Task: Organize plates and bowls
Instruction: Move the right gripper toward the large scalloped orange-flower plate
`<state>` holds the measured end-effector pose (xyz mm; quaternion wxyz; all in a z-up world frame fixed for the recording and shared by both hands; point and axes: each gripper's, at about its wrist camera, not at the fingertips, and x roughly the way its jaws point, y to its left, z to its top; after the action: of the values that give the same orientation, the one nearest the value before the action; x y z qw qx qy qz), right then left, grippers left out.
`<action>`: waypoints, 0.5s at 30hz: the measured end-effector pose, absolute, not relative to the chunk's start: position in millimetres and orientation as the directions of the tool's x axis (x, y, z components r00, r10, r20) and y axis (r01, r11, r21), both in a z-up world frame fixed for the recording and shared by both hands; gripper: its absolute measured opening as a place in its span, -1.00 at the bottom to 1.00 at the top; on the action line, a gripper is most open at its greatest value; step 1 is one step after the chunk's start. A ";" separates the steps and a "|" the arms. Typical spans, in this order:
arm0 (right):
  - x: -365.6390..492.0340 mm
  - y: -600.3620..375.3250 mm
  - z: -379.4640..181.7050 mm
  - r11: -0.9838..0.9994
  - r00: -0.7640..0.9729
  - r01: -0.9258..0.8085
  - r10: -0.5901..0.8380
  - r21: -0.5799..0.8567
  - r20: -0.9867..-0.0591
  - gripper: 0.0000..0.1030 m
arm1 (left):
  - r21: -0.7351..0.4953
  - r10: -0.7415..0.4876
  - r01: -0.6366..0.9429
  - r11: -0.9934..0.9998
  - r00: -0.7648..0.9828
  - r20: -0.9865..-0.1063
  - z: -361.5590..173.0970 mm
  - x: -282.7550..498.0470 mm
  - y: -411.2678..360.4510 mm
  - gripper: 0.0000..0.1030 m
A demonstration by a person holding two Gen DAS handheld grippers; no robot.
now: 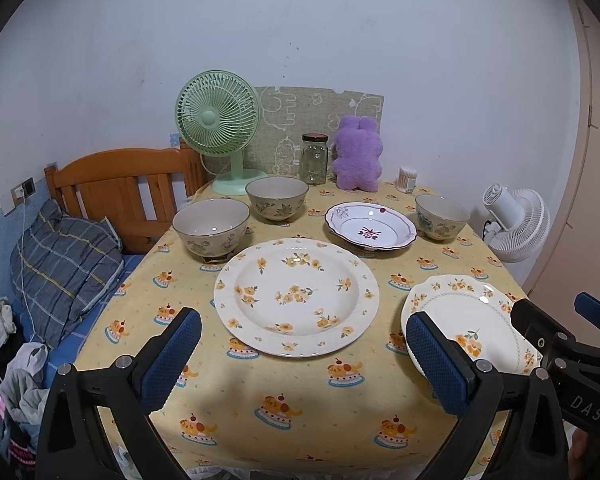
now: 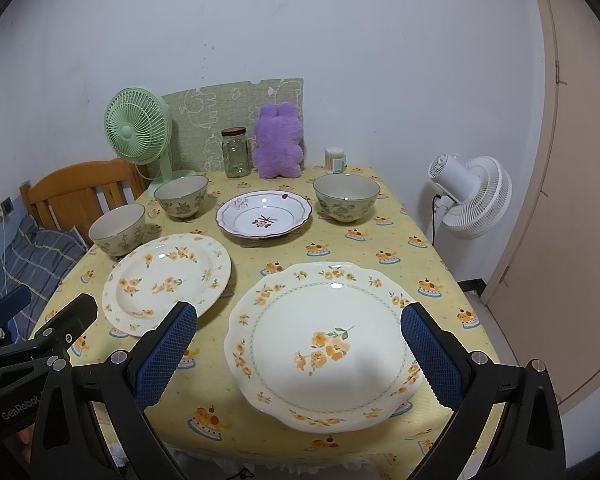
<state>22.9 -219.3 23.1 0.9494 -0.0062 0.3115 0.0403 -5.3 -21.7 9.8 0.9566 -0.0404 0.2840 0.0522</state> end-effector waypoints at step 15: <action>28.1 -198.2 25.4 1.000 0.797 -0.029 0.029 0.010 -0.604 0.99 | -0.034 0.046 -0.078 0.996 0.834 -0.550 13.6 7.6 0.5 1.00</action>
<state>28.1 -198.2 25.4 0.9478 0.0000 0.3186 0.0152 7.6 0.5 13.6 0.9572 -0.0277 0.2864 0.0323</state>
